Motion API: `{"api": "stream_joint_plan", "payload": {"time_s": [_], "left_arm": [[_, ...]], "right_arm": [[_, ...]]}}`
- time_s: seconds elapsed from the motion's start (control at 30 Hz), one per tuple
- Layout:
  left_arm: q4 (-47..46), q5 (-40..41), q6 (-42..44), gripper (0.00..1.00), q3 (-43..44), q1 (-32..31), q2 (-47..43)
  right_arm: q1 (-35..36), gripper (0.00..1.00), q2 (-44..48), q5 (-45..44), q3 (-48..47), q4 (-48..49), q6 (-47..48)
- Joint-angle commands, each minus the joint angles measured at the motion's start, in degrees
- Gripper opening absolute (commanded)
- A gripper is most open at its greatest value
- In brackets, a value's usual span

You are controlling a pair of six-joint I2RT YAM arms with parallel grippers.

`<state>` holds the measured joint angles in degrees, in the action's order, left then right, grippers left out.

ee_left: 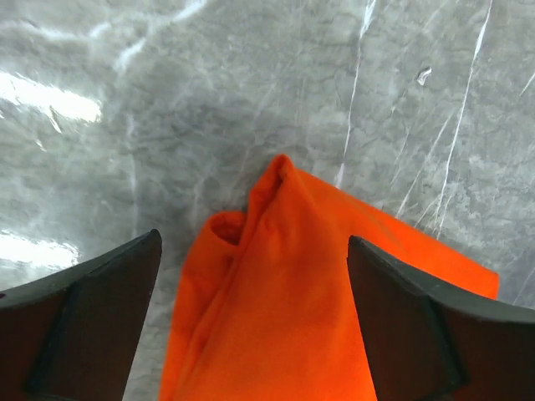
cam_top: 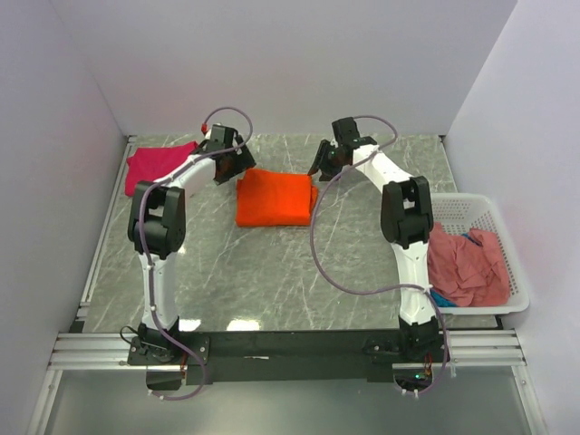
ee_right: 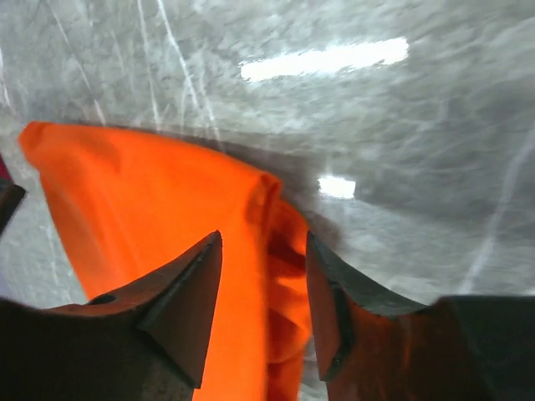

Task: Fold and stack the t-shirts
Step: Fold the tshirt

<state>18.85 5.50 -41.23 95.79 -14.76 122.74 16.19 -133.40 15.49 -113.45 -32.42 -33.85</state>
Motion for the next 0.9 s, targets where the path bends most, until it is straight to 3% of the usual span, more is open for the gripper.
{"api": "stream_joint_plan", "payload": {"time_s": [0.0,0.1,0.23,0.33,0.47,0.87], "left_arm": [[0.31,-1.10,1.42,0.99,2.57,0.61,-3.10],[-0.22,-2.51,0.98,0.99,-1.63,0.61,-7.66],[-3.55,-4.52,0.28,1.00,-10.61,0.61,-13.83],[-5.14,-6.55,-0.34,0.99,-15.80,0.61,-16.74],[-5.76,-7.34,-0.86,1.00,-19.06,0.61,-17.80],[-1.27,-13.58,0.27,0.99,-15.81,0.61,-10.68]], "right_arm": [[-0.72,0.53,4.09,1.47,-4.16,-1.59,2.55],[0.16,0.68,13.23,7.07,6.19,5.07,3.52],[3.31,0.71,23.35,14.81,25.33,14.92,3.35],[5.34,0.71,26.26,20.09,33.00,21.42,0.11],[7.97,0.72,22.68,20.03,33.65,23.90,-0.70],[7.90,0.71,14.05,13.43,36.02,19.87,-1.49]]}}
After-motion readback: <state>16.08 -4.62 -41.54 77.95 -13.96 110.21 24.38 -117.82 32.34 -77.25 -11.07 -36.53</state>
